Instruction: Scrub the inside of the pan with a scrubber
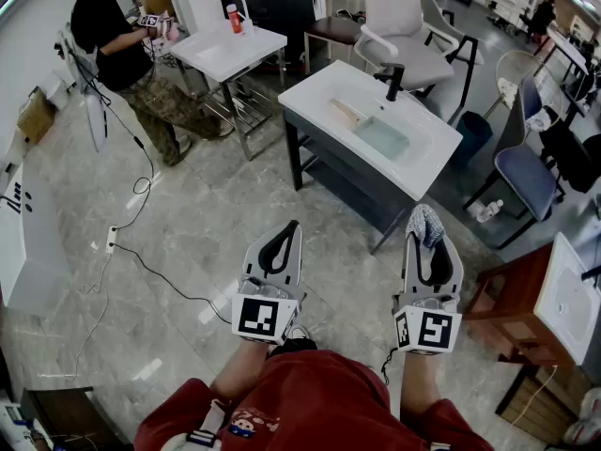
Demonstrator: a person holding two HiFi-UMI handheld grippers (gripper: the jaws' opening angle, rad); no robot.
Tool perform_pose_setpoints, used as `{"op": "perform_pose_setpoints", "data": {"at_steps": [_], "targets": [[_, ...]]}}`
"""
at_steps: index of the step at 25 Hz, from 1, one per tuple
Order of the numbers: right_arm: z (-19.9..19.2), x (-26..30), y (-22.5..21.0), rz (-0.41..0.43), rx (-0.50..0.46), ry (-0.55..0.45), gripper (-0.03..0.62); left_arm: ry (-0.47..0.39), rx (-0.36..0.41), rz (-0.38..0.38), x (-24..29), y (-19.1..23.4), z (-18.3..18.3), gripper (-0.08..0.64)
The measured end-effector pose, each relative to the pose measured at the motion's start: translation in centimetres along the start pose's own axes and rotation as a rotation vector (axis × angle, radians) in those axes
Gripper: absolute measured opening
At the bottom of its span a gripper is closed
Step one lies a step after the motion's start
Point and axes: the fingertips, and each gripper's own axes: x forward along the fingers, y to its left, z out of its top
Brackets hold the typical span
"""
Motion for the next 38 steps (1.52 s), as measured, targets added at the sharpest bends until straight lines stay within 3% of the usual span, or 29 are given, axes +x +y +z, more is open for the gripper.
{"op": "perform_pose_setpoints", "data": {"at_steps": [3, 8, 15, 31, 38], "targets": [[-0.1, -0.2, -0.2, -0.012, 0.035, -0.008, 0.178, -0.014, 0.004, -0.011, 0.0, -0.2, 0.6, 0.012], [-0.1, 0.2, 0.5, -0.009, 0.011, 0.014, 0.178, 0.066, 0.003, -0.029, -0.3, 0.3, -0.6, 0.012], [-1.0, 1.2, 2.7, 0.013, 0.009, 0.032, 0.179, 0.067, -0.010, -0.025, -0.7, 1.9, -1.5, 0.012], [-2.4, 6.1, 11.8, 0.070, 0.003, 0.085, 0.183, 0.117, -0.054, 0.020, -2.5, 11.2, -4.0, 0.012], [-4.3, 8.2, 12.0, 0.082, 0.009, 0.106, 0.184, 0.142, -0.050, 0.049, -1.3, 12.6, -5.8, 0.012]]}}
